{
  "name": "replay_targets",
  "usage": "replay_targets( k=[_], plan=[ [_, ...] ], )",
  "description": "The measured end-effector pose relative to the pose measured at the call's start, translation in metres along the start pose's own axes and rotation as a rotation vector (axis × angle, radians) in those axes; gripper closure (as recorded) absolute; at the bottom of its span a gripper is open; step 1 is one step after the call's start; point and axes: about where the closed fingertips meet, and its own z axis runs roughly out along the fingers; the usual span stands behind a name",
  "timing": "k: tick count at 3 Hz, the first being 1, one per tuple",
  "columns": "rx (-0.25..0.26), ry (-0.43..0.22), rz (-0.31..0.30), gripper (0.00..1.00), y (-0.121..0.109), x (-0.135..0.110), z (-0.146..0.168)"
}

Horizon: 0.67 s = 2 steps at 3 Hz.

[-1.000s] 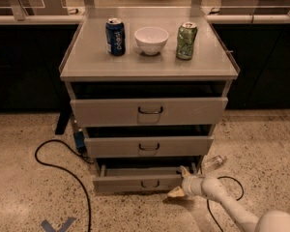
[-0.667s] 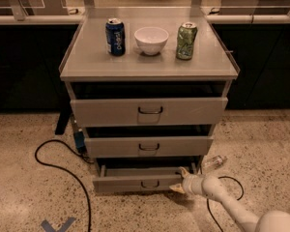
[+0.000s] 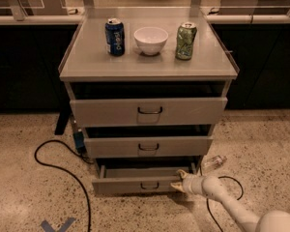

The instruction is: Open bottom drawer

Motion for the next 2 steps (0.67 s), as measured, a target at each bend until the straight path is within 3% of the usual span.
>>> replay_targets(
  k=[1, 2],
  plan=[
    [0.000, 0.000, 0.000, 1.00, 0.0000, -0.0001, -0.0001],
    [0.000, 0.000, 0.000, 1.00, -0.0022, -0.0048, -0.0056]
  ],
)
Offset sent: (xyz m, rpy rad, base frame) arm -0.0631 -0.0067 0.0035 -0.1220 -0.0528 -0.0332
